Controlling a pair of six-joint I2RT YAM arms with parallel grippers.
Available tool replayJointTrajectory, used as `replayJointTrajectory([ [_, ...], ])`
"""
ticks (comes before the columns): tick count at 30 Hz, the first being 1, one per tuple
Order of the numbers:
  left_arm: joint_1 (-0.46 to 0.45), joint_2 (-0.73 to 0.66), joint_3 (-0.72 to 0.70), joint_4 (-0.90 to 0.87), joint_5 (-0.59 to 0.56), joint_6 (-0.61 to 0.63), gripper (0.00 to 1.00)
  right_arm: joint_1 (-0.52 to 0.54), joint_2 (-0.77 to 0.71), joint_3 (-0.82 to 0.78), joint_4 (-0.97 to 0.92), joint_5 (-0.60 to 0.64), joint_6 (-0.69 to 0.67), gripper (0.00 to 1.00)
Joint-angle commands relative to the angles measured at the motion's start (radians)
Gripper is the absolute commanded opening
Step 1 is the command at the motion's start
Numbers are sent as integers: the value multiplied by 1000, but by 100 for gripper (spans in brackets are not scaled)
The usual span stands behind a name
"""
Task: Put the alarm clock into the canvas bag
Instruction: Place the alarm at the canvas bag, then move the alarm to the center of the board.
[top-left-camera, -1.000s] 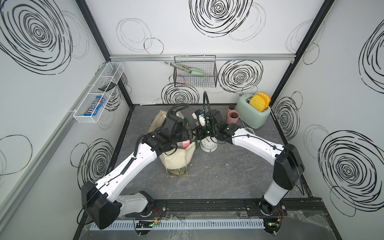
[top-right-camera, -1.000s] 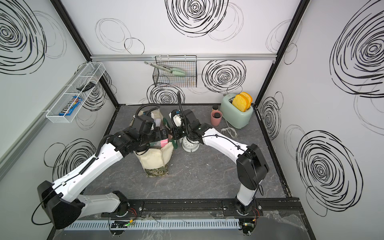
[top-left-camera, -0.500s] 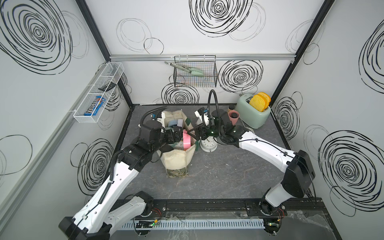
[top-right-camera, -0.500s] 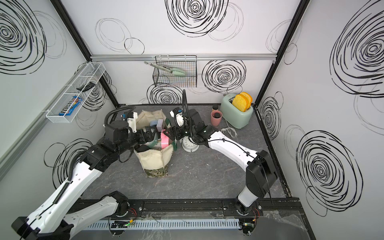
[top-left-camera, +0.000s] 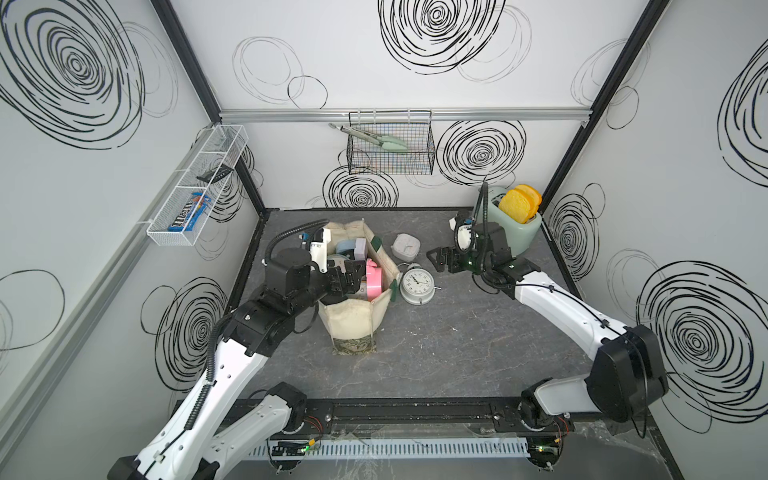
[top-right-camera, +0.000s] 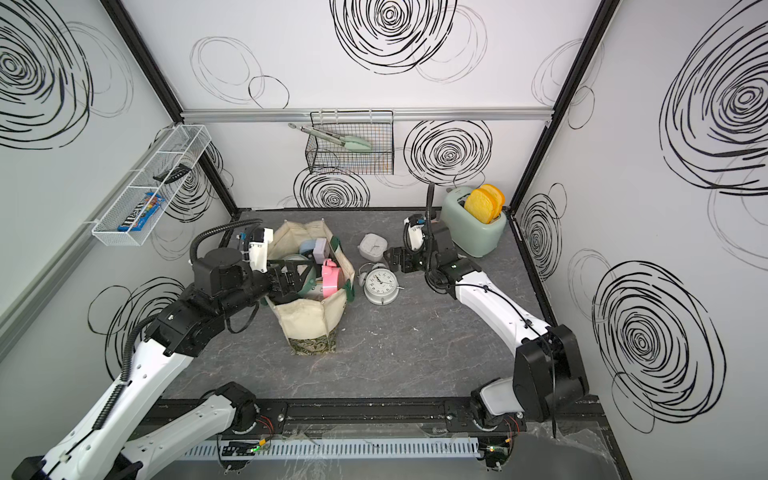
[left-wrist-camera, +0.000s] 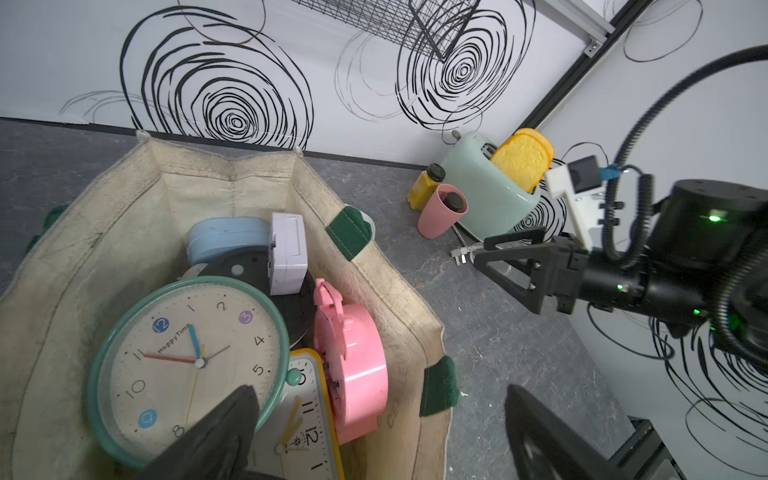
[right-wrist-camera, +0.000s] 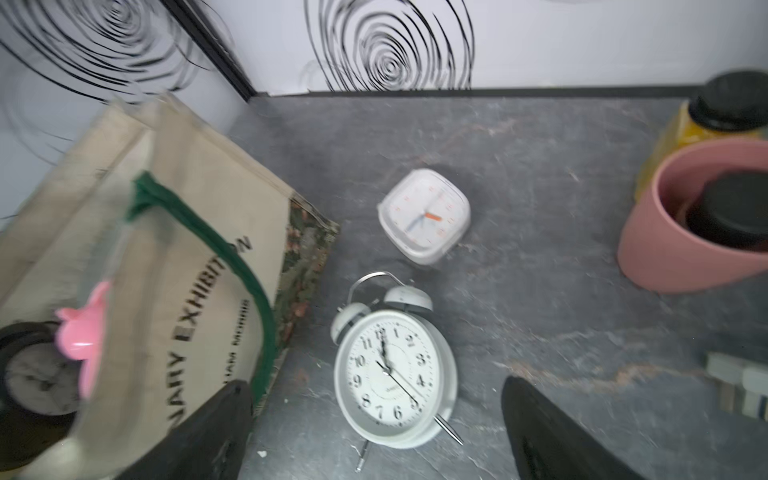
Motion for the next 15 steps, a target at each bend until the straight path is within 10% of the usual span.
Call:
replayJointTrajectory([
  [1, -10, -1, -9, 17, 9, 46, 96, 17, 82, 24, -8, 0, 6, 97],
  [15, -20, -23, -27, 23, 1, 34, 96, 120, 573, 430, -195, 232, 141, 98],
])
